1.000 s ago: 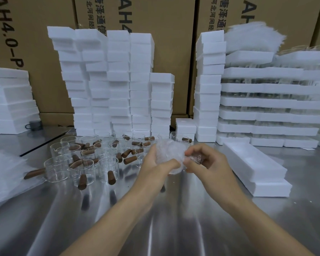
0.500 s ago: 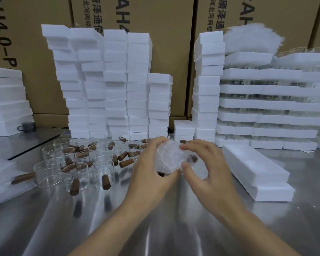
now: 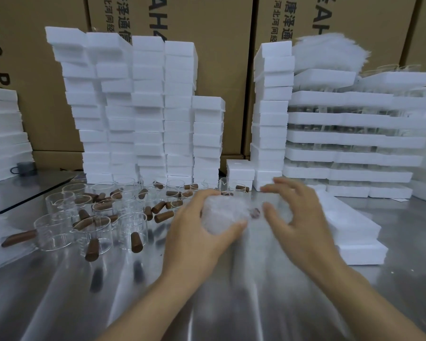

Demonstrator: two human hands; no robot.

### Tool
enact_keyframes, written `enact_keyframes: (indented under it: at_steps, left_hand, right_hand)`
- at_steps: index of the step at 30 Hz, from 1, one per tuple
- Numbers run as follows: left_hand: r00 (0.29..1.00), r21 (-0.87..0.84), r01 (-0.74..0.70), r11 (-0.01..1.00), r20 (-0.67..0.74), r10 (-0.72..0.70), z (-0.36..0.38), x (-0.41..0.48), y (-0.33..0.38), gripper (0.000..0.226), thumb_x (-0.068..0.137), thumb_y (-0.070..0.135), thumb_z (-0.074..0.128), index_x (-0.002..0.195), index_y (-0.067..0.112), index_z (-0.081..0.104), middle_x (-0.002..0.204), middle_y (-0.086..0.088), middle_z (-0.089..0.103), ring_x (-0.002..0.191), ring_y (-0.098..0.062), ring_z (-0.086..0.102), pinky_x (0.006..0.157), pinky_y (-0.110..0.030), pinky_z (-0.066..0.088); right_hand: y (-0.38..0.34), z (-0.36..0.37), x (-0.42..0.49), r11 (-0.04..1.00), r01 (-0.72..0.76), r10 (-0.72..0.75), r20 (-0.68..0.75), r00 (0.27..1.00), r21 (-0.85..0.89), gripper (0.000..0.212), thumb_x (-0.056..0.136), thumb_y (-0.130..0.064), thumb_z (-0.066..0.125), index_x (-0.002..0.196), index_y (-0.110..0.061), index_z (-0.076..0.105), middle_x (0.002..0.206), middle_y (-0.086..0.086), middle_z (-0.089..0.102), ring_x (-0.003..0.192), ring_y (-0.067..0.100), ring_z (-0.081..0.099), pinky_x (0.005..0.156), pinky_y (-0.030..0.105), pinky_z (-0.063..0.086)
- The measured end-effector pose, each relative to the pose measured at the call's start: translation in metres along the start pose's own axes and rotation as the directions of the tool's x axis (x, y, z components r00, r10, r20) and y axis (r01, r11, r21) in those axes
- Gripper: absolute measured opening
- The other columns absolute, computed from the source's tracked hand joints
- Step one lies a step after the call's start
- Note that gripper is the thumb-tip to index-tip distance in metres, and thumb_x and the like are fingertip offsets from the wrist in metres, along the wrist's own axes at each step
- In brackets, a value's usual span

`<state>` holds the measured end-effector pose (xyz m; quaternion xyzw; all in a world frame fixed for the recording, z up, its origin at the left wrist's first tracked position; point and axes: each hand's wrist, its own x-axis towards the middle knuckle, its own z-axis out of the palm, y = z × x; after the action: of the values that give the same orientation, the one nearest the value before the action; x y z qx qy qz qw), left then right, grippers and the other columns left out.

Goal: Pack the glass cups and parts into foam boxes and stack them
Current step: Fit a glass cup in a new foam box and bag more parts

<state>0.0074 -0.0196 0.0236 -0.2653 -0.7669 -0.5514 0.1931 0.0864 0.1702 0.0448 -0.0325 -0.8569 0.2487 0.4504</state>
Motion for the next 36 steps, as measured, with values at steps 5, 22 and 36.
enact_keyframes:
  at_steps: [5, 22, 36]
  left_hand:
    - [0.949, -0.481, 0.282, 0.830, 0.009, -0.317, -0.009, 0.007, 0.006, 0.069, 0.057, 0.067, 0.088, 0.116, 0.037, 0.067, 0.112, 0.012, 0.074, 0.090, 0.002, 0.072, 0.068, -0.014, 0.054]
    - [0.877, -0.728, 0.145, 0.670, -0.218, -0.427, -0.051, 0.026, 0.012, 0.081, 0.073, 0.075, 0.084, 0.131, 0.020, 0.069, 0.107, 0.008, 0.080, 0.101, -0.016, 0.075, 0.084, -0.035, 0.059]
    - [0.989, -0.207, 0.107, 0.973, 0.120, -0.083, -0.028, 0.017, -0.008, 0.071, 0.062, 0.062, 0.096, 0.121, 0.036, 0.068, 0.116, 0.015, 0.071, 0.096, 0.009, 0.066, 0.078, -0.010, 0.049]
  right_hand:
    - [0.046, -0.029, 0.009, 0.704, -0.322, 0.361, -0.071, 0.930, -0.633, 0.054, 0.092, -0.032, 0.066, 0.144, -0.028, 0.053, 0.143, 0.005, 0.059, 0.141, 0.032, 0.041, 0.117, 0.049, 0.021]
    - [-0.027, -0.013, -0.010, 0.985, -0.016, -0.034, 0.285, 0.958, 0.172, 0.030, 0.082, -0.030, 0.069, 0.106, -0.047, 0.071, 0.106, -0.020, 0.067, 0.102, 0.003, 0.064, 0.082, 0.010, 0.046]
    - [-0.020, -0.005, -0.017, 0.989, 0.107, -0.008, 0.680, 0.733, -0.104, 0.017, 0.079, -0.029, 0.068, 0.093, -0.036, 0.065, 0.092, -0.013, 0.068, 0.090, 0.006, 0.062, 0.076, 0.024, 0.053]
